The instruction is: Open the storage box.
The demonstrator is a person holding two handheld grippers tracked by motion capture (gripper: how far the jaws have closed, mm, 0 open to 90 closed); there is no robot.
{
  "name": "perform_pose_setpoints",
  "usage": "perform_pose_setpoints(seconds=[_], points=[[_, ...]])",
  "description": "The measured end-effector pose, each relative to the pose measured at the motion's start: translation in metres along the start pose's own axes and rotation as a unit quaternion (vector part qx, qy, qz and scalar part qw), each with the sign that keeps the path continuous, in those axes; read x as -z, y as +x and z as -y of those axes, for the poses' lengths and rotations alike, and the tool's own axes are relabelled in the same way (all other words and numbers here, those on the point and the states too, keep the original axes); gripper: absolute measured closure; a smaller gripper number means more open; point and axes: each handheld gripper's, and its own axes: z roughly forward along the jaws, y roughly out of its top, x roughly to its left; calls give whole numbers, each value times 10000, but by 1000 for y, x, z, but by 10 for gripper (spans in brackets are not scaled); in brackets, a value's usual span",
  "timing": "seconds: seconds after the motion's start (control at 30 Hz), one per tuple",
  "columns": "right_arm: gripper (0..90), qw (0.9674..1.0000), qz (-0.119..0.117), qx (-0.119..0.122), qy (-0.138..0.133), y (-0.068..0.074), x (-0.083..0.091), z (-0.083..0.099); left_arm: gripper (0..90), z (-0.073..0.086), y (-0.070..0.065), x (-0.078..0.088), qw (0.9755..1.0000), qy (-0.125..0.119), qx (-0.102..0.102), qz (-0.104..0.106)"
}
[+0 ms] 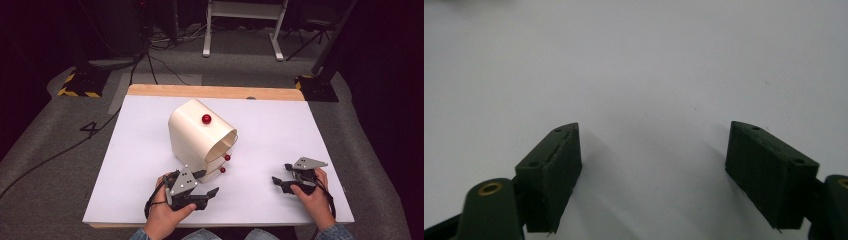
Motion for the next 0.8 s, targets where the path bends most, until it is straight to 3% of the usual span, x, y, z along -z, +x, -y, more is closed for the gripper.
perform_pose_setpoints(seconds=[0.27,0.33,0.4,0.43,0.5,0.57,0.6,0.63,0.67,0.8], points=[[222,10000,39,28,38,1,0,-1,304,8,3,22,9998,81,51,-174],[196,9999,108,43,50,2,0,-2,304,8,8,34,9990,123,40,-417],[207,9997,182,71,109,3,0,-4,303,9,11,36,9987,136,31,-495],[234,9996,219,89,120,5,1,-6,302,10,20,44,9969,194,106,-753],[257,9997,254,34,27,10,1,-9,295,13,31,48,9944,296,183,-999],[257,9998,209,18,-16,12,2,-11,286,14,35,50,9932,332,192,-1100],[285,9999,93,23,-130,19,3,-16,284,19,47,54,9899,416,251,-1329],[314,9999,11,46,-164,21,4,-18,281,19,47,54,9899,416,251,-1329],[328,9996,-84,86,-240,24,5,-20,277,24,57,56,9869,510,329,-1496],[359,9985,-323,193,-399,36,4,-27,269,32,72,60,9820,656,470,-1706]])
